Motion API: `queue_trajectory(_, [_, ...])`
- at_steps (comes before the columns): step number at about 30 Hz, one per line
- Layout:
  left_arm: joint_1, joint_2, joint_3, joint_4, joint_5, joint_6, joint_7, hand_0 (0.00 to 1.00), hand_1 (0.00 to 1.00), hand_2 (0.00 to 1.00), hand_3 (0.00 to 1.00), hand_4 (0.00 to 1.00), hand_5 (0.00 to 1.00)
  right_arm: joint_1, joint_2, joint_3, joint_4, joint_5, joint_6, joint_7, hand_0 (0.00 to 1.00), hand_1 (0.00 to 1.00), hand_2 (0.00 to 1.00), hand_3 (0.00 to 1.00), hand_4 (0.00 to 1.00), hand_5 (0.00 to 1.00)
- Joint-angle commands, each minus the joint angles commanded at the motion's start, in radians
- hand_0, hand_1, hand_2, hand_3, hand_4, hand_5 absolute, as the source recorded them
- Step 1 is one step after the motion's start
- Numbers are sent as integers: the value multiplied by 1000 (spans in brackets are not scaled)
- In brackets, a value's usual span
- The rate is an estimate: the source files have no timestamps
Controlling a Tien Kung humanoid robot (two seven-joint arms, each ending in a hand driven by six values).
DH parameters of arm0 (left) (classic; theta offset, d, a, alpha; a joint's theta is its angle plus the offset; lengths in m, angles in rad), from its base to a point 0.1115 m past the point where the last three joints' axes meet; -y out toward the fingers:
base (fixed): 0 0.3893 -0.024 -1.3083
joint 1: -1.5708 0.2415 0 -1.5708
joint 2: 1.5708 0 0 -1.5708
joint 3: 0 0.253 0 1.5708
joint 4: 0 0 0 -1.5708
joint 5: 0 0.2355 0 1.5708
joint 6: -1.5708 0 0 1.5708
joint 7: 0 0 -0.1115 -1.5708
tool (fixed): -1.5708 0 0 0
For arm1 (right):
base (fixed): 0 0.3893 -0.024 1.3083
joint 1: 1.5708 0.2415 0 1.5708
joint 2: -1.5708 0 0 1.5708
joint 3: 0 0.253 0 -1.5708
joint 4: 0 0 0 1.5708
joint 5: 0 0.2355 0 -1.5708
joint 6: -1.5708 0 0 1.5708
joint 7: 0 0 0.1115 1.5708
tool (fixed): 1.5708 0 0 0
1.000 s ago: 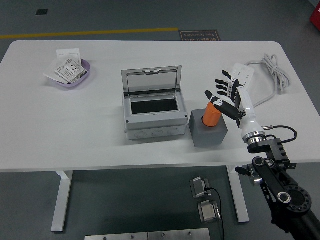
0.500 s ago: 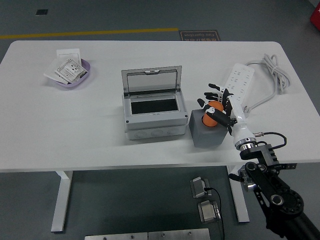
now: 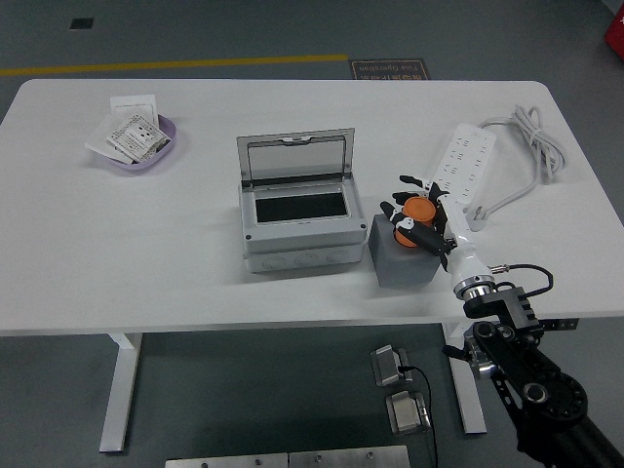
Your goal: Pick up the cylinder from the cube,place it in the box,flap close box
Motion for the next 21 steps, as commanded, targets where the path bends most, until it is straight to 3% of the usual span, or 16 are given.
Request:
queue_trajectory(1, [-1, 0, 1, 0, -1, 2, -3, 770, 774, 751, 879, 821, 644, 0, 0, -1, 0, 1, -1, 0, 657, 664, 624, 743, 828, 274])
queue_trajectory(2, [-1, 0, 2, 0, -3, 4, -8, 766, 772, 748, 874, 820, 643, 0, -1, -3, 0, 2, -1, 0, 656, 667, 619, 741, 712, 169])
queue_trajectory(7, [-3, 2, 6, 0, -8, 17, -26, 766, 772, 748, 874, 820, 643, -1, -2, -10, -1, 14, -1, 1, 656, 667, 619, 741, 712, 169])
queue_trajectory(8, [-3, 2, 7, 0, -9, 20, -31, 764, 767, 743, 868, 819, 645, -1, -2, -11, -1, 16, 0, 1, 648, 666, 589, 698, 446, 60])
queue_trajectory(13, [-2, 2, 11, 0, -16, 33, -51, 764, 767, 743, 868, 819, 645, -4, -4, -17, -4, 26, 8, -1, 648, 666, 589, 698, 446, 60])
queue_trajectory(14, [-2, 2, 11, 0, -17, 37, -56, 755, 758, 733, 854, 817, 645, -5, -4, -18, -4, 29, 11, -1, 656, 646, 552, 620, 171, 78])
queue_trajectory(19, [-3, 2, 13, 0, -21, 46, -70, 755, 758, 733, 854, 817, 645, -6, -5, -24, -3, 35, 20, -5, 656, 646, 552, 620, 171, 78])
queue_trajectory(20, [-3, 3, 13, 0, -21, 48, -72, 751, 753, 722, 832, 816, 644, -7, -6, -25, -3, 36, 22, -6, 661, 610, 532, 530, 56, 82])
queue_trajectory(21, [-3, 3, 12, 0, -20, 48, -72, 751, 753, 722, 832, 816, 644, -7, -6, -27, -3, 37, 23, -7, 661, 610, 532, 530, 56, 82])
